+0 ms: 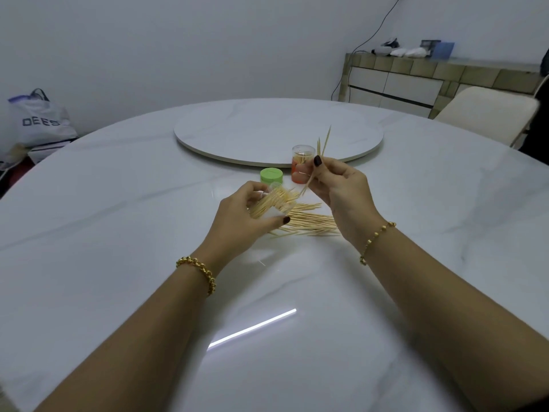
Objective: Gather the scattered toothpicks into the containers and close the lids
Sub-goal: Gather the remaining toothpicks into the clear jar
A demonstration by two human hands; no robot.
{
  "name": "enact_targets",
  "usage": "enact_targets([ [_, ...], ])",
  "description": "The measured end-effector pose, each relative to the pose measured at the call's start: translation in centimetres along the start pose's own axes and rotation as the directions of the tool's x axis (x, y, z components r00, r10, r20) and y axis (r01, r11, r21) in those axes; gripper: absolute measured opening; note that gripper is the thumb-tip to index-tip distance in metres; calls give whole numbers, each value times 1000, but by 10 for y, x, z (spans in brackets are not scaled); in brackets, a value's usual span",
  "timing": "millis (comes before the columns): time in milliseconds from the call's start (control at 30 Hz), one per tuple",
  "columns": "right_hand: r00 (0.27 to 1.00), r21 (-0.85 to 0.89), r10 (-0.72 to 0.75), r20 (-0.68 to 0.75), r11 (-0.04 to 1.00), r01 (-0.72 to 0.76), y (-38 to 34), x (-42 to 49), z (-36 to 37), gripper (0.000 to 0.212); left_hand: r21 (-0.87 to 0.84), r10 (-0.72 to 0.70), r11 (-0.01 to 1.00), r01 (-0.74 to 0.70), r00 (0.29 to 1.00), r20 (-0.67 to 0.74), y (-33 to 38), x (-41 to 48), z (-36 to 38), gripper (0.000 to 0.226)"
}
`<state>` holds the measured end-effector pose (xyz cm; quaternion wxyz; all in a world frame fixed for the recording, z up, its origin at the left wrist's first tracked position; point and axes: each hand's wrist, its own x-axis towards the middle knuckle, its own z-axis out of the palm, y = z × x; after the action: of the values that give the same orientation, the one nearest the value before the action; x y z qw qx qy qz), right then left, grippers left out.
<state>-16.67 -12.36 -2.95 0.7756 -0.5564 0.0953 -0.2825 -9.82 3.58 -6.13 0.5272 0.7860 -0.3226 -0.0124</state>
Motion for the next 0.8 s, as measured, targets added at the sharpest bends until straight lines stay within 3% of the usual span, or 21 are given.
enact_targets([
  [200,999,25,-29,41,999,28,0,-4,10,16,-3,15,1000,-15,1000,21,2,-1,3,49],
  [400,992,-201,-50,114,977,72,17,-13,14,18,-39,5,999,-4,1000,9,4,-1,1,48],
  [800,985,-224,-106,136,965,135,27,-14,15,27,-61,5,998,-6,1000,-11,4,-1,1,45],
])
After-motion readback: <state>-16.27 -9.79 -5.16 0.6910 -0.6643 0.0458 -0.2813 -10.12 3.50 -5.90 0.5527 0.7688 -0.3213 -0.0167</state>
